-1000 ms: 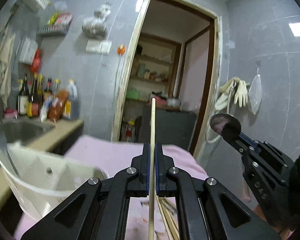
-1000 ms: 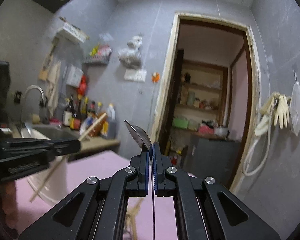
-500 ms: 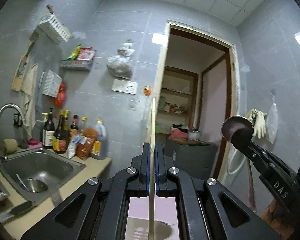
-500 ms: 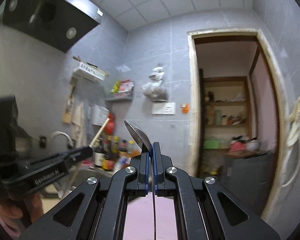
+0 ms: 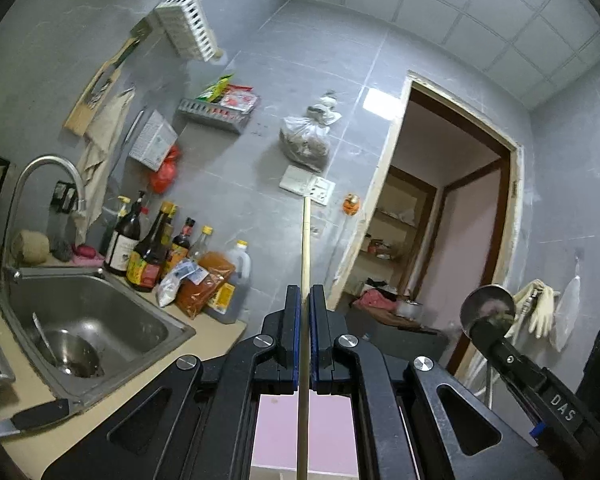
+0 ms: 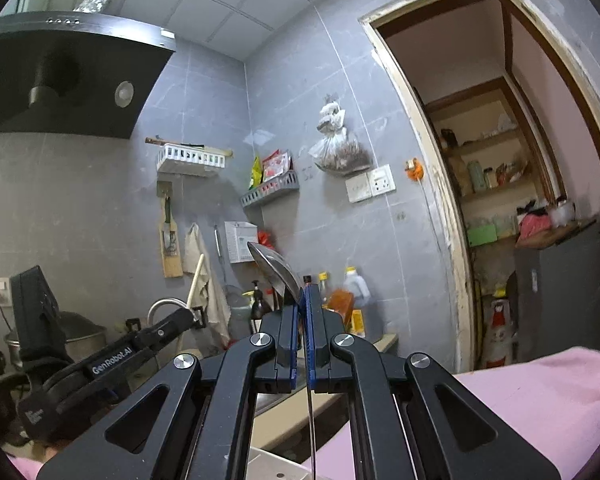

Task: Organize utensils
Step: 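Lift the chopstick with the left gripper while the right gripper lifts the spoon toward the holder, then open the left gripper over the white holder while the right gripper releases the spoon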

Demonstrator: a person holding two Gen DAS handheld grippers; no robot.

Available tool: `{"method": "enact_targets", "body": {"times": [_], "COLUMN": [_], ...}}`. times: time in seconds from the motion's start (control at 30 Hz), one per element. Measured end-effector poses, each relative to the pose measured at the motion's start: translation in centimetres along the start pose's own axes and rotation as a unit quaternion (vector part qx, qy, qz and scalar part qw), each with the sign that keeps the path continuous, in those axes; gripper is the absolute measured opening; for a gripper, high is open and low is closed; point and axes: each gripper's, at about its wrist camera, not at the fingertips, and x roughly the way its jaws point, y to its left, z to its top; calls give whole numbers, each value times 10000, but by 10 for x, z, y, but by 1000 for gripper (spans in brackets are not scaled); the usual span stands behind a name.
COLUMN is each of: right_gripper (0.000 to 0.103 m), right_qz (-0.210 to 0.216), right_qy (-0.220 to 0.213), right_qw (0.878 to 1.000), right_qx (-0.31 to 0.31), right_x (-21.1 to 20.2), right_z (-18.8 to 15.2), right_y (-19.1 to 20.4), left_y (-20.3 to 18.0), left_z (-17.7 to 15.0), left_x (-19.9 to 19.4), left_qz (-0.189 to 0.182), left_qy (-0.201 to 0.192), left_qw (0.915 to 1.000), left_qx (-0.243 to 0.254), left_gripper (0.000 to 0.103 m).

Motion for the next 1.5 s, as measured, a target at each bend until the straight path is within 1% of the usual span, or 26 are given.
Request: {"method": "enact_targets", "body": {"times": [0.13, 0.27, 0.37, 0.53, 0.67, 0.77, 1.0, 1.13, 1.27, 1.3, 1.5], "right_gripper": [2, 2, 2, 2, 2, 2, 2, 3, 4, 4, 6], "right_qz": [75, 52, 48, 75, 30, -6, -189, -302, -302, -307, -147], "right_qy": [2, -64, -9, 34, -1, -27, -29, -33, 17, 53, 415], "right_qw": [9999, 9996, 9997, 9996, 9997, 9998, 9998, 9995, 9994, 9994, 9988], "right_qx": [117, 282, 251, 267, 254, 209, 66, -73, -151, -174, -236], "right_x": [3, 5, 8, 14, 16, 16, 18, 15, 13, 13, 10], "right_z": [-10, -18, -23, -31, -37, -40, -55, -60, -65, -66, -73], "right_y": [-5, -10, -11, -11, -12, -13, -14, -10, -7, -6, -5], "left_y": [-1, 3, 6, 4, 3, 1, -4, -6, -12, -14, -12], "left_z": [-15, -26, -31, -41, -49, -53, -64, -71, -79, -80, -89], "left_x": [-1, 3, 3, 3, 6, 5, 3, 2, 2, 3, 6], "left_qz": [232, 312, 372, 492, 562, 624, 669, 650, 593, 564, 344], "left_qy": [-144, -109, -154, -160, -112, -169, -116, -3, 63, 132, 531], "left_qw": [9995, 9995, 9991, 9987, 9984, 9979, 9973, 9969, 9956, 9950, 9935], "left_qx": [157, -2, -117, 1, -24, 58, 294, 452, 722, 809, 951], "left_gripper": [2, 2, 2, 2, 2, 2, 2, 2, 2, 2, 2]}}
